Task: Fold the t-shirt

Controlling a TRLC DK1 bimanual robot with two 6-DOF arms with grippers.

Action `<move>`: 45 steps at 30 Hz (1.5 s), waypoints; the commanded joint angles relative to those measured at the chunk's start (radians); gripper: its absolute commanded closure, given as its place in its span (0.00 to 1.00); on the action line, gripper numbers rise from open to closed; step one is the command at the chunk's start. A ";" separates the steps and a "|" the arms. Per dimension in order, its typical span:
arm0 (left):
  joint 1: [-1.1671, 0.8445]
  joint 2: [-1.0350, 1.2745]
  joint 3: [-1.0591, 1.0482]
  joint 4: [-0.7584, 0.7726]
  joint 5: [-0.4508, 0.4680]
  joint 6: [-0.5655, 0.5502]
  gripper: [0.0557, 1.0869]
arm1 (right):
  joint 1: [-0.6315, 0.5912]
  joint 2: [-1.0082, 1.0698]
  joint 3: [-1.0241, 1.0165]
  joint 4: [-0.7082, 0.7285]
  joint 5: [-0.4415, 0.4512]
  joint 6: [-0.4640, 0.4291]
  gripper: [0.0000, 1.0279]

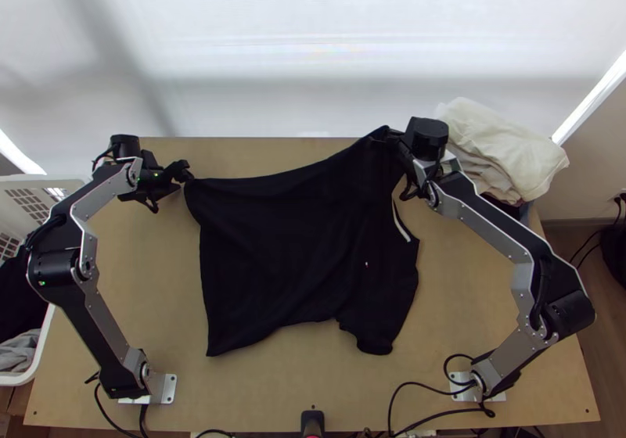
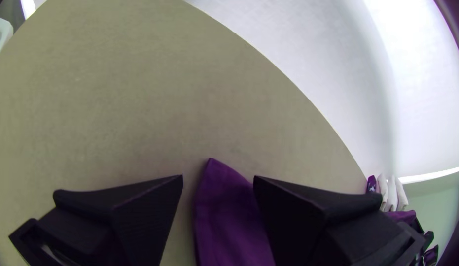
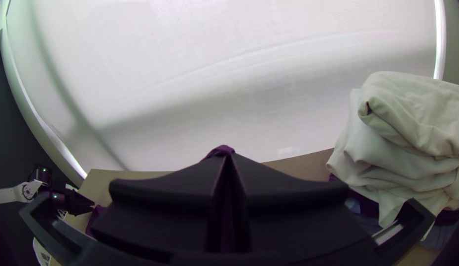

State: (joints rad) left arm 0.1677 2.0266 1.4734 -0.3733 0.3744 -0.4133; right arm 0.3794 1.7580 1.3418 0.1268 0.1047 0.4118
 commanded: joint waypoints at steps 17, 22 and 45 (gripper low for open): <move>0.007 -0.058 -0.078 -0.027 -0.029 0.025 0.55 | 0.007 -0.025 0.017 0.014 0.004 0.010 0.97; 0.003 -0.051 -0.088 -0.035 -0.037 0.033 0.55 | 0.007 -0.028 0.017 0.011 0.004 0.010 0.97; 0.003 -0.055 -0.028 0.013 -0.095 0.013 0.96 | -0.005 -0.058 0.033 -0.004 0.004 0.004 0.97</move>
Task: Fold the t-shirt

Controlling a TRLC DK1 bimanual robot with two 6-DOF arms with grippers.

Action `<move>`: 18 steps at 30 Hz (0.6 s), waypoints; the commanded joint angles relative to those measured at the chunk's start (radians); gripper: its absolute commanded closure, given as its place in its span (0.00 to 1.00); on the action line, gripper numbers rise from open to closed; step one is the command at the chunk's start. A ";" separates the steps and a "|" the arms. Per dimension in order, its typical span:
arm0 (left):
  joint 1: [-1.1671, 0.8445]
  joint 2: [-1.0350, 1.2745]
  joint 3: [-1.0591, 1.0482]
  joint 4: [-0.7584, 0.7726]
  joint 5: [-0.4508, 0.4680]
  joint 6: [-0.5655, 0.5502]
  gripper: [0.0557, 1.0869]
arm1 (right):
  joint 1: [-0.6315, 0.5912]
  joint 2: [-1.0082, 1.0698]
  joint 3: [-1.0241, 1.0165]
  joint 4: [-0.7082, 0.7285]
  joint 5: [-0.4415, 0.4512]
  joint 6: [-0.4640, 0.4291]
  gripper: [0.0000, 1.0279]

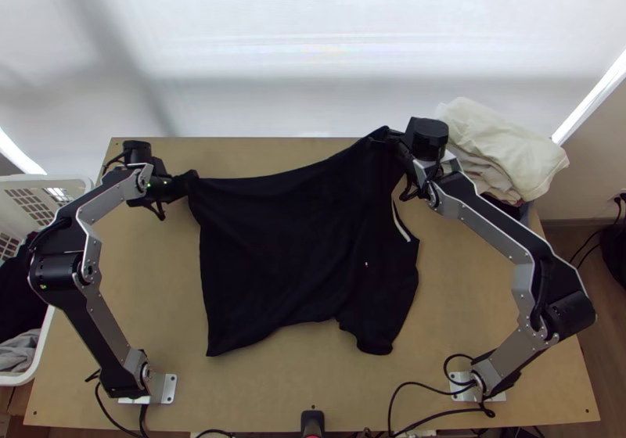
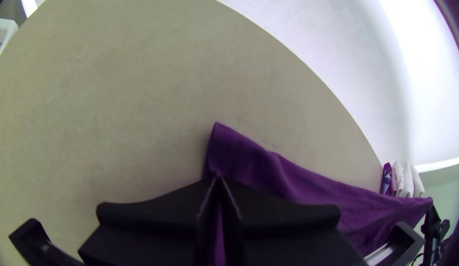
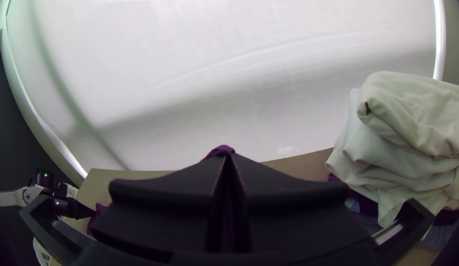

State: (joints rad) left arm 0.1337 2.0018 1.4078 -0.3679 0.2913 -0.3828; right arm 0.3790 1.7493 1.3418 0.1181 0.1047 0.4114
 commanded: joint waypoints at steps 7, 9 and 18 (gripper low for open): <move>0.107 -0.209 0.215 -0.108 -0.015 -0.068 0.96 | -0.019 -0.082 0.057 -0.005 0.009 -0.020 0.97; 0.115 -0.252 0.264 -0.129 -0.015 -0.067 0.96 | -0.017 -0.094 0.071 -0.005 0.021 -0.051 0.97; 0.095 -0.383 0.467 -0.149 -0.017 -0.064 0.96 | -0.043 -0.057 0.396 -0.038 0.104 -0.201 0.97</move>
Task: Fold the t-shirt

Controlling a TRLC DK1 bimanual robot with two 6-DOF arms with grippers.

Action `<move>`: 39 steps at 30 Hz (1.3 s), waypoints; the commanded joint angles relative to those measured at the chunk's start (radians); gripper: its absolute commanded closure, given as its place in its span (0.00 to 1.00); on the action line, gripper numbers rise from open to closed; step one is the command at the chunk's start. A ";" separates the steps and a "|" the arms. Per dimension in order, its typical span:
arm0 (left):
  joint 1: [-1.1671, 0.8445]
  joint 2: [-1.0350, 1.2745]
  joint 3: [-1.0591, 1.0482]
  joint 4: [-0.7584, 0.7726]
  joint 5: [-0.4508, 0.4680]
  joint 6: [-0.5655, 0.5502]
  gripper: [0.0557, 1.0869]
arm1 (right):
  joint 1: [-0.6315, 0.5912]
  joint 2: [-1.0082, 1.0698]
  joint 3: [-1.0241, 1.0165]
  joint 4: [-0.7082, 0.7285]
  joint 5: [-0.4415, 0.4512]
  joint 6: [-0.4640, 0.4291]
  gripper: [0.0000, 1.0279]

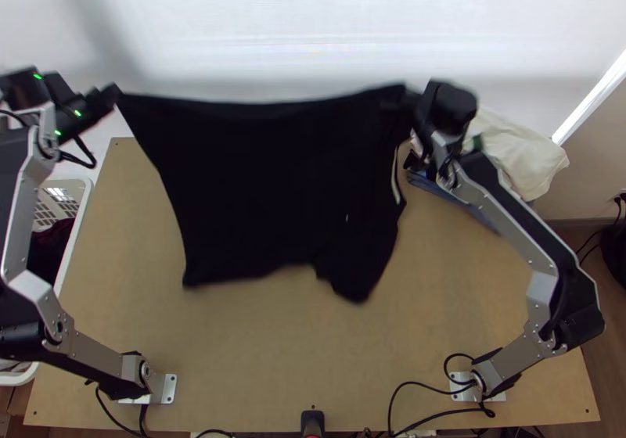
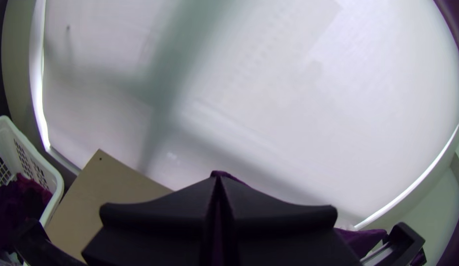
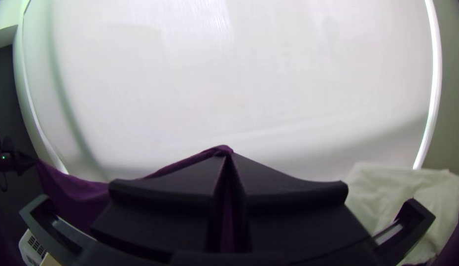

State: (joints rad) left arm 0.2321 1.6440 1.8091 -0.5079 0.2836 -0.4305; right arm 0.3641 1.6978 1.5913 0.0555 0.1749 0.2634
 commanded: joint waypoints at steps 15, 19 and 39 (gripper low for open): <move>0.009 -0.378 0.256 0.065 -0.112 0.015 0.96 | 0.015 -0.337 0.444 -0.079 0.055 -0.224 0.97; 0.036 -0.492 0.251 0.032 -0.118 0.032 0.96 | 0.013 -0.590 0.217 -0.105 0.055 -0.242 0.97; 0.010 -0.839 -0.309 -0.204 -0.096 0.010 0.96 | 0.038 -1.035 -0.323 -0.362 0.054 -0.081 0.97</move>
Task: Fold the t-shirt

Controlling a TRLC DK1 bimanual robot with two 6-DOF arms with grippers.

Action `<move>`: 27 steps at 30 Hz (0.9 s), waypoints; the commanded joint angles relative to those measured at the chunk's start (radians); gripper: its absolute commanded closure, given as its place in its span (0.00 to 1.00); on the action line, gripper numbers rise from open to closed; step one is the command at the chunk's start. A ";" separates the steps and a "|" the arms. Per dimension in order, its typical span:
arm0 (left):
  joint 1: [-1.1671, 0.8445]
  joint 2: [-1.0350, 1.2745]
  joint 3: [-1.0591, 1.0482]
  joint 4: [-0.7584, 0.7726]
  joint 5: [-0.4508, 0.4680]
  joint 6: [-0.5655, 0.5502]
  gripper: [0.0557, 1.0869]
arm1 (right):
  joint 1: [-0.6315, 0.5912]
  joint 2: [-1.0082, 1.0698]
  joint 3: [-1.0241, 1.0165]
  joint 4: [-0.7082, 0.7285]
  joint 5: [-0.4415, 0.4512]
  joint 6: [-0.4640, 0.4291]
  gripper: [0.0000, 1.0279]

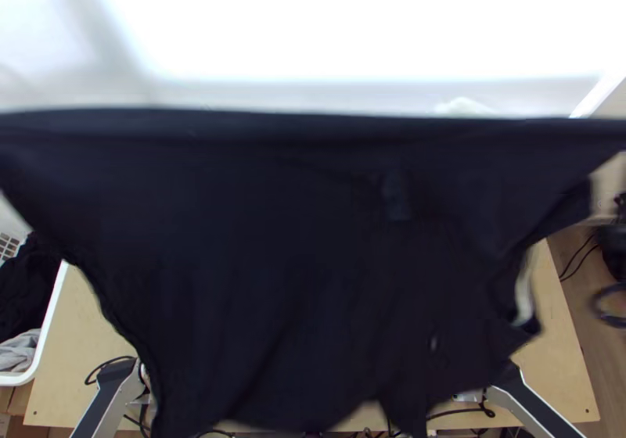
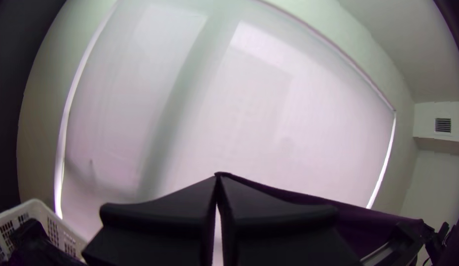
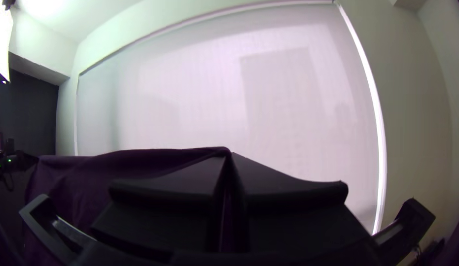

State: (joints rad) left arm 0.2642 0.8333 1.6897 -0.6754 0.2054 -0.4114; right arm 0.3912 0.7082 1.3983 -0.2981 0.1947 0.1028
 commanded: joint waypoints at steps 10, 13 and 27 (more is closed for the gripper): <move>-0.100 -0.192 -0.926 0.059 0.025 0.062 0.96 | 0.025 -0.093 -0.596 -0.038 -0.046 0.382 0.97; -0.105 -0.145 -1.003 0.096 0.029 0.092 0.96 | 0.023 -0.023 -0.630 -0.019 -0.075 0.399 0.97; -0.111 0.392 -0.872 0.324 0.031 0.132 0.96 | -0.149 0.539 -0.498 0.149 -0.175 0.382 0.97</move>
State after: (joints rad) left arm 0.1452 1.1328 0.7414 -0.3904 0.2283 -0.2943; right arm 0.2657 1.1618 0.8188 -0.1814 0.0177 0.4717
